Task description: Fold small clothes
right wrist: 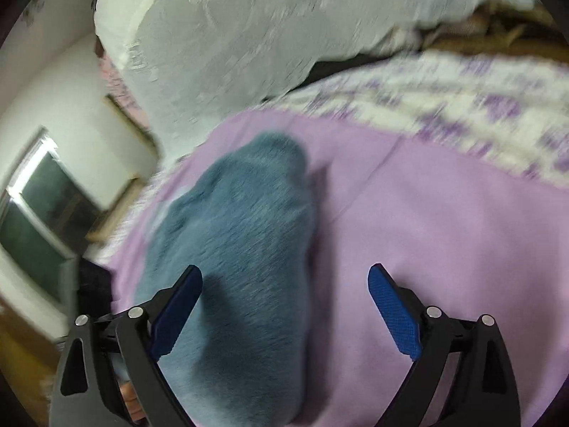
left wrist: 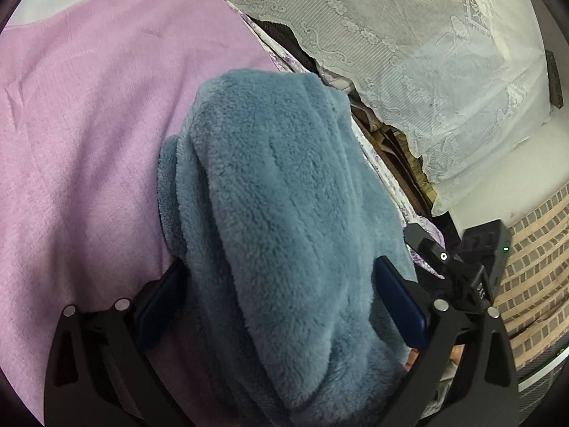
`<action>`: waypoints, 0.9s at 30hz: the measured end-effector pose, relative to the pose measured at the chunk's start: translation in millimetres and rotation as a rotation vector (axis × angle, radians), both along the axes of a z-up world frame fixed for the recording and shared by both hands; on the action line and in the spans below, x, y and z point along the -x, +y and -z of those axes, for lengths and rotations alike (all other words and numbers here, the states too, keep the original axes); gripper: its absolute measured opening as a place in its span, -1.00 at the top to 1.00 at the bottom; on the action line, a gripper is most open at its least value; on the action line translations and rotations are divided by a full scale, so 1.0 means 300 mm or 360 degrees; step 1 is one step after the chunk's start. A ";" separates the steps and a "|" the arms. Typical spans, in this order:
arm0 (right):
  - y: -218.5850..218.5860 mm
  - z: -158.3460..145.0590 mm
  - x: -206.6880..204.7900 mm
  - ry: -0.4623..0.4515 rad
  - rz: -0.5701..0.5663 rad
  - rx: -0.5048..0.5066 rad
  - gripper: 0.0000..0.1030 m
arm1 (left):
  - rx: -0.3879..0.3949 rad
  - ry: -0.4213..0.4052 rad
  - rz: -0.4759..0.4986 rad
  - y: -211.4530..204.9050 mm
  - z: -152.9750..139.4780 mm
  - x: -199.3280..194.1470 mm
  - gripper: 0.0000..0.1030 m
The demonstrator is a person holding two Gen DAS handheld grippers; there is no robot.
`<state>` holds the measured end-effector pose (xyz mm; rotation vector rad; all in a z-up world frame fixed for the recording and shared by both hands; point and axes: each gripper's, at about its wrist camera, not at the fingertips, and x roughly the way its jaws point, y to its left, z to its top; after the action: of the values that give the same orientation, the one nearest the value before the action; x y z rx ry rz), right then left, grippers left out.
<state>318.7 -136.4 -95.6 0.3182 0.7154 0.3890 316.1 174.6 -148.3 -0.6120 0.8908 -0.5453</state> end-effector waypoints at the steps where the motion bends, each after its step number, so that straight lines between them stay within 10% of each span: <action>1: 0.012 -0.009 0.011 -0.0035 0.0033 0.0076 -0.84 | -0.0010 -0.0007 -0.0005 0.000 0.000 0.005 -0.92; 8: 0.078 -0.058 0.073 -0.0266 0.0090 0.0462 -0.84 | -0.0035 -0.0029 -0.0013 -0.005 0.000 0.011 -0.92; 17: 0.078 -0.058 0.078 -0.0260 0.0086 0.0464 -0.84 | -0.0036 -0.0032 -0.0014 -0.005 0.001 0.013 -0.92; 27: 0.045 -0.014 0.032 -0.0014 -0.0267 -0.0032 -0.84 | 0.0075 -0.0020 0.0008 0.015 -0.002 0.007 -0.91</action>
<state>309.2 -123.0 -91.5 0.2763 0.7320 0.5567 313.9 179.2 -147.6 -0.6484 0.8697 -0.5751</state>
